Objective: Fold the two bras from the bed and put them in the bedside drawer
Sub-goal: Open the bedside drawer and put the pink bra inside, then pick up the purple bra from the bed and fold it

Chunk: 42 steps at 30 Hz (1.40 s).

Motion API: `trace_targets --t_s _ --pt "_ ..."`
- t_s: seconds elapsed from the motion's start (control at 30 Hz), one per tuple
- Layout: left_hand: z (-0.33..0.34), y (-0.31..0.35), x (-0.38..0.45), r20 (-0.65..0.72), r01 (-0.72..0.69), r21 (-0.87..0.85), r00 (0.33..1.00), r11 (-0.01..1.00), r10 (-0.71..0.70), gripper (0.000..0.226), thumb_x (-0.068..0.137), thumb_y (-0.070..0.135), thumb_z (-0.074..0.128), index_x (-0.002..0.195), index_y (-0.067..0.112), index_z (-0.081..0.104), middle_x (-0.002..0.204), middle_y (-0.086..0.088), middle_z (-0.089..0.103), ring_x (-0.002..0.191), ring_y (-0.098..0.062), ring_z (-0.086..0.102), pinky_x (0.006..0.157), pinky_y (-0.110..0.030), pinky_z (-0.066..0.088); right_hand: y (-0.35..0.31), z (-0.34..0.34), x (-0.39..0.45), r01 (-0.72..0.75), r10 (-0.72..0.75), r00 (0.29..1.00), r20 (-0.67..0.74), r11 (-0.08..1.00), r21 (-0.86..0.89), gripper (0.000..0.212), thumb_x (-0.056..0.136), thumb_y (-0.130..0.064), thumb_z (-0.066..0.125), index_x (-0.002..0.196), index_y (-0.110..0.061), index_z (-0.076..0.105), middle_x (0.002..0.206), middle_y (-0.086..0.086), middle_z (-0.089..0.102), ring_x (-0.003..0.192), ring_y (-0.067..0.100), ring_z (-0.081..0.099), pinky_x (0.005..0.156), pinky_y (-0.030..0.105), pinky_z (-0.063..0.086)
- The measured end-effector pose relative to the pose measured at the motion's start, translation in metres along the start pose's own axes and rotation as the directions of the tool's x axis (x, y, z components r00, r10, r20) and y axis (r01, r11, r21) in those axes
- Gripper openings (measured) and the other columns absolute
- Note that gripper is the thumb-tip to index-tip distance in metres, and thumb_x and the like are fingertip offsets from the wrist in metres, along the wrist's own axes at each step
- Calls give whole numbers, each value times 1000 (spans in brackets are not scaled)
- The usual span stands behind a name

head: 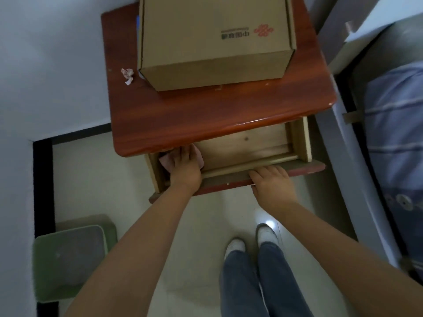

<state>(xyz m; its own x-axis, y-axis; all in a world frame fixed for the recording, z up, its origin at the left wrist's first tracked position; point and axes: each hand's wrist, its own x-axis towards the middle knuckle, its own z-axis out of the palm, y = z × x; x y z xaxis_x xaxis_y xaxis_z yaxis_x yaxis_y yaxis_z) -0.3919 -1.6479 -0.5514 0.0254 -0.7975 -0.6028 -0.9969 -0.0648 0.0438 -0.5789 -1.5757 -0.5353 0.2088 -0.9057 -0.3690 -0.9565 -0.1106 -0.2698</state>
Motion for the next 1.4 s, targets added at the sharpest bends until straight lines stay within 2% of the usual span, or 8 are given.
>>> trace_targets --t_s 0.13,0.33,0.4,0.5,0.7,0.87,1.13,1.4 --pt "-7 13 -41 -118 -316 123 936 941 330 55 86 3 41 138 4 22 151 -16 22 139 -31 17 117 -44 17 0 -16 -15 -56 54 995 80 998 34 55 84 -17 51 135 -16 30 145 9 35 137 29 22 117 42 8" --pt "-28 120 -116 -22 -647 347 718 679 695 49 94 13 35 140 12 21 153 -12 23 143 -26 12 117 -42 12 54 -77 -129 -365 399 905 -149 906 214 51 88 -23 45 136 -14 29 149 8 31 141 29 11 116 44 8" --pt "-36 180 -149 15 -718 413 620 560 785 49 95 18 33 141 13 18 154 -13 18 143 -27 7 117 -45 7 82 -92 -186 -490 550 791 -268 832 259 46 89 -27 43 132 -12 35 145 8 37 140 28 15 115 44 9" --pt "-35 284 -227 114 -815 482 421 320 900 56 93 27 37 141 7 15 155 -18 11 144 -30 3 117 -46 4 123 -111 -302 -656 774 511 -374 632 412 47 88 -27 46 131 -8 38 142 14 41 138 32 21 113 44 12" --pt "16 445 -443 301 -859 490 11 -145 954 66 92 34 40 143 7 8 155 -18 4 143 -32 -2 118 -46 4 159 -110 -558 -749 923 12 -385 263 608 51 82 -18 58 124 7 42 132 30 47 131 46 30 111 51 22" --pt "93 516 -622 354 -812 460 -203 -359 913 65 93 34 40 143 7 8 156 -16 7 143 -31 2 118 -46 5 168 -79 -759 -778 926 -196 -322 53 626 59 85 -29 54 131 2 34 143 23 37 138 37 19 114 47 12" --pt "204 593 -802 338 -796 421 -307 -435 890 66 94 38 37 143 6 6 156 -16 7 144 -30 1 118 -44 4 205 -36 -975 -825 926 -261 -274 -67 561 62 87 -33 50 133 2 29 146 21 31 140 34 16 116 45 12" --pt "301 724 -837 331 -833 426 -221 -354 917 65 95 36 35 143 7 3 156 -14 3 144 -28 -2 119 -41 2 336 9 -1083 -858 947 -247 -203 -116 501 44 87 -29 48 121 -2 43 128 19 50 126 35 34 105 38 21"
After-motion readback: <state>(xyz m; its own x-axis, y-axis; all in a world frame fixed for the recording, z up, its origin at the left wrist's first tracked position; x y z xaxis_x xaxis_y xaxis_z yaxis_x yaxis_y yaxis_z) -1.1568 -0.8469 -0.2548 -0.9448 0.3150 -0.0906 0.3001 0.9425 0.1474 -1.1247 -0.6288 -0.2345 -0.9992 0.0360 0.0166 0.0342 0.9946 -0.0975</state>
